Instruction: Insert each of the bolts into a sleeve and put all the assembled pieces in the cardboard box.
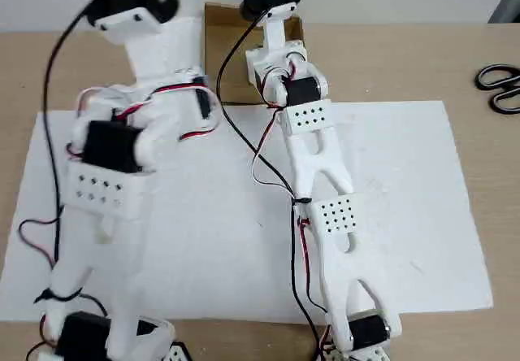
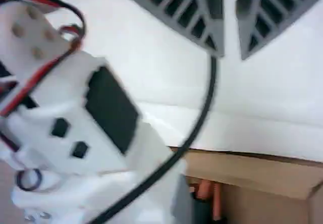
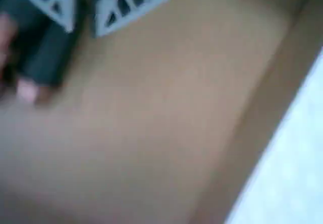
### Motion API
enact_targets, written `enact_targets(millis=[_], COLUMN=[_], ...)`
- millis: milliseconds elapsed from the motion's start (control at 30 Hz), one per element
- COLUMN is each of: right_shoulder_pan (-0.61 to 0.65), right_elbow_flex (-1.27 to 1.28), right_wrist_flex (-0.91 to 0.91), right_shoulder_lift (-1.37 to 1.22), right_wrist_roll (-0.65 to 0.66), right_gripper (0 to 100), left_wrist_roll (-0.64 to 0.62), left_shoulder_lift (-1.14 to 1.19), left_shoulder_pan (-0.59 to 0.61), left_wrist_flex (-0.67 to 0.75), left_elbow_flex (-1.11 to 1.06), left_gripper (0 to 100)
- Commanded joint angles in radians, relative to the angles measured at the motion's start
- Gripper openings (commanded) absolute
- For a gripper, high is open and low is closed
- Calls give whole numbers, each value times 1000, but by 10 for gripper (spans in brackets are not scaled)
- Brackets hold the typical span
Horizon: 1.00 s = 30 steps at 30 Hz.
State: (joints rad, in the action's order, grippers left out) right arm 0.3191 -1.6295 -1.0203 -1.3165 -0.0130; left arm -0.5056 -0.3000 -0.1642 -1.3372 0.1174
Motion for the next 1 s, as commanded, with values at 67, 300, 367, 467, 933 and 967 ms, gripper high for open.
enact_targets(millis=[67, 300, 367, 467, 933, 967], right_shoulder_pan=[-7, -27, -42, -53, -58, -59], right_elbow_flex=[-54, -54, -55, -55, -54, -54], right_wrist_flex=[-156, -412, -479, -602, -725, -728], right_shoulder_lift=[209, 346, 392, 476, 713, 737], right_wrist_roll=[-6, -8, -8, -9, -6, -6], right_gripper=[3, 4, 4, 6, 5, 5], left_wrist_roll=[-5, -5, -5, -8, -11, -11], left_shoulder_lift=[-112, -221, -259, -325, -597, -611], left_shoulder_pan=[74, 98, 98, 98, 161, 184], left_wrist_flex=[11, 11, 11, 11, 23, 35], left_elbow_flex=[-25, -147, -177, -222, -493, -513], left_gripper=[6, 6, 6, 6, 6, 6])
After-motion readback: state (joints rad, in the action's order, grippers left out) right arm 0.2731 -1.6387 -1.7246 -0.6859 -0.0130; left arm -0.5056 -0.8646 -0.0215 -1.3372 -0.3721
